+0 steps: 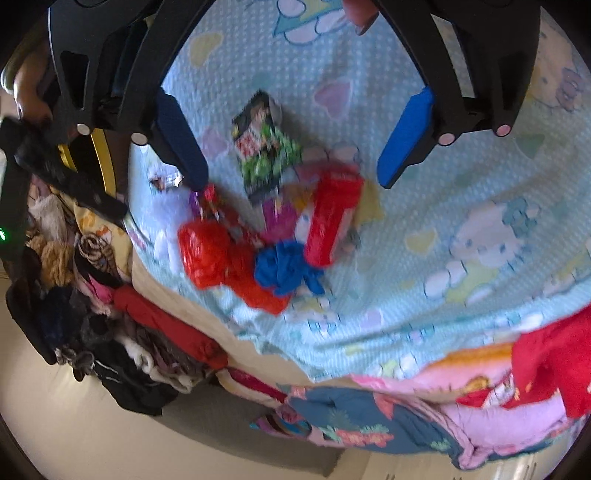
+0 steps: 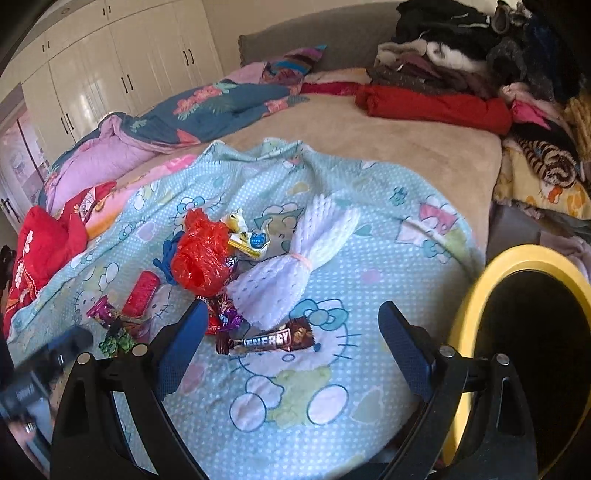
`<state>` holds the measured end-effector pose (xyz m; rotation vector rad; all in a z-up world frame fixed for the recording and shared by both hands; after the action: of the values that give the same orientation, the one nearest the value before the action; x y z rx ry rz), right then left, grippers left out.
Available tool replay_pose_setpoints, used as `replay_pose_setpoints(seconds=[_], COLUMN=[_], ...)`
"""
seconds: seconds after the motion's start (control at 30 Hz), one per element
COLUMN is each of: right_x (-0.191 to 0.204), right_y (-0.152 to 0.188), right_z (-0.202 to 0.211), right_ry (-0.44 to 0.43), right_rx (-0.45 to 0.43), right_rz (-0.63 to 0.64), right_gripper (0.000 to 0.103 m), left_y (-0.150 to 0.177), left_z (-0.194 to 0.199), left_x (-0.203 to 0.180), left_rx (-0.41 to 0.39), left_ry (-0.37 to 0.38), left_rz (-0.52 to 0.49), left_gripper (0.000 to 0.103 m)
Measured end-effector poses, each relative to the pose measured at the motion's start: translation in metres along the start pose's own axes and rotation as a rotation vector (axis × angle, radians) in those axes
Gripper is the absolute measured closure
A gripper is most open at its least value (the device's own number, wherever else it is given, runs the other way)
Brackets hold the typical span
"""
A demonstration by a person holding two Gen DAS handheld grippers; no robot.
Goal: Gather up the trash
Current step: 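Grasp the green snack packet with the left gripper while the right gripper grasps another white mesh net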
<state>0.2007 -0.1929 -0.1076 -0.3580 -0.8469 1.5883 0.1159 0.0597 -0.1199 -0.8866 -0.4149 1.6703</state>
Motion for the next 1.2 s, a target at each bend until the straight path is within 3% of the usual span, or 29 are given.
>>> replay_pose_setpoints(seconds=[0.17, 0.43, 0.53, 0.67, 0.77, 1.03, 1.2], right_x=[-0.002, -0.006, -0.005, -0.004, -0.007, -0.011, -0.009], right_y=[0.001, 0.007, 0.007, 0.006, 0.005, 0.006, 0.012], right_z=[-0.027, -0.052, -0.055, -0.048, -0.039, -0.018, -0.005], right_ry=[-0.027, -0.097, -0.128, -0.14, -0.141, -0.149, -0.15], right_rx=[0.065, 0.141, 0.152, 0.121, 0.085, 0.036, 0.018], right_rz=[-0.042, -0.107, -0.117, -0.114, -0.117, -0.109, -0.092], right_gripper=[0.028, 0.06, 0.077, 0.086, 0.088, 0.088, 0.088], left_y=[0.016, 0.026, 0.028, 0.03, 0.03, 0.031, 0.03], left_z=[-0.007, -0.017, -0.02, -0.024, -0.026, -0.028, -0.024], left_x=[0.003, 0.004, -0.001, -0.004, -0.005, -0.01, -0.014], left_rx=[0.05, 0.098, 0.106, 0.115, 0.119, 0.133, 0.126], left_ry=[0.025, 0.065, 0.075, 0.085, 0.088, 0.101, 0.116], left_rz=[0.009, 0.058, 0.054, 0.059, 0.065, 0.048, 0.033], left_gripper=[0.03, 0.041, 0.044, 0.048, 0.055, 0.09, 0.094])
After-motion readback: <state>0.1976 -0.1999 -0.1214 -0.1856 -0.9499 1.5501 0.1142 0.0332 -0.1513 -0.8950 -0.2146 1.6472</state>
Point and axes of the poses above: each gripper's, at about its wrist camera, not at the fingertips, and z roughly against the way its jaws point, x to its left, y to its underside, the point moved 1 cm from there along -z, roughly the way its jaws point, and after that the axes turned 3 degrees about -x, right-handed, at the moved point
